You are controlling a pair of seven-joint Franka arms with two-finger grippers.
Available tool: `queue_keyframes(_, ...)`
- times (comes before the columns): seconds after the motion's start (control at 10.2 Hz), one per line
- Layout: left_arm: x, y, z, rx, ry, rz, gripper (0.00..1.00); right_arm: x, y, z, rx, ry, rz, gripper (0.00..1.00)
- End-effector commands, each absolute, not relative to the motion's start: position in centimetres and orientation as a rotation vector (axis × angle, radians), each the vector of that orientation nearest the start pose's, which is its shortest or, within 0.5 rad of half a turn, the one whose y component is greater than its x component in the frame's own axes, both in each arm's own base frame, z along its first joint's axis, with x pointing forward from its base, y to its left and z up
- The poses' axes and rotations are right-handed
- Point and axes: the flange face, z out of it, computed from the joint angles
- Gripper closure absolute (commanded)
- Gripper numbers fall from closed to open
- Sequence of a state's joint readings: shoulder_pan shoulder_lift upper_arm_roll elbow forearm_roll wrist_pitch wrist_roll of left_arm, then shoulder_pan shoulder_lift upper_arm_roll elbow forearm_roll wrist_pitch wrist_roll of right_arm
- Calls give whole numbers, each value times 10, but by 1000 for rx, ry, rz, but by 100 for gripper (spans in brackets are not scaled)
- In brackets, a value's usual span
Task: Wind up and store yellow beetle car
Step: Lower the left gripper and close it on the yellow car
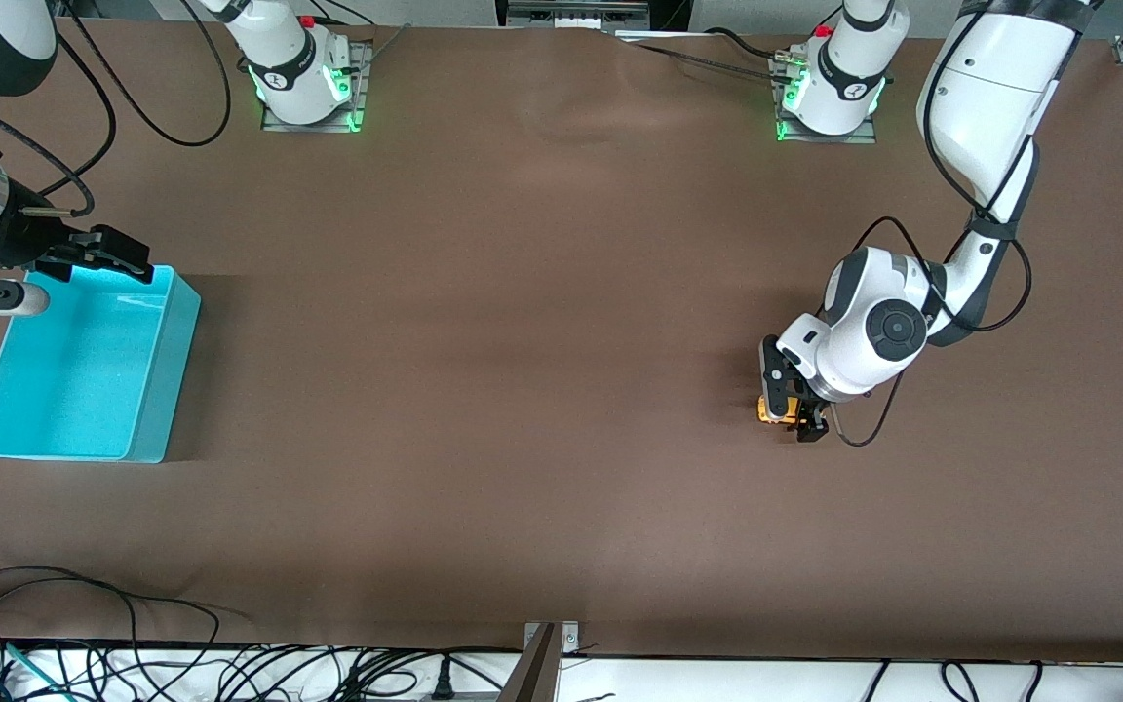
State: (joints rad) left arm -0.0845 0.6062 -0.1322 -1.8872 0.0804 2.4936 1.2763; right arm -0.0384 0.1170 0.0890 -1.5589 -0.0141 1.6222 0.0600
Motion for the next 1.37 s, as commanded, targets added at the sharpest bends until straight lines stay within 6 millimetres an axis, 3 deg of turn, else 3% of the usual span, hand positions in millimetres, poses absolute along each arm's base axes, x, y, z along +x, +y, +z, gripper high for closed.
queue_keyframes(0.0, 622, -131, 185, -2212, 2231, -40, 59, 597, 24, 569, -3149, -6, 57, 0)
queue_keyframes(0.1, 623, -131, 186, -2206, 2236, -45, 91, 596, 23, 570, -3148, -4, 54, 0)
queue_keyframes(0.2, 622, -131, 186, -2204, 2237, -42, 100, 596, 25, 571, -3148, -8, 52, 0)
queue_keyframes(0.49, 621, -131, 186, -2209, 2243, -22, 100, 597, 24, 569, -3149, -4, 57, 0)
queue_keyframes(0.88, 619, -117, 179, -2247, 2238, 41, 100, 598, 23, 566, -3147, -4, 64, 0)
queue_keyframes(1.27, 626, -32, 174, -2175, 2336, 62, 100, 600, 24, 561, -3146, -4, 76, 0)
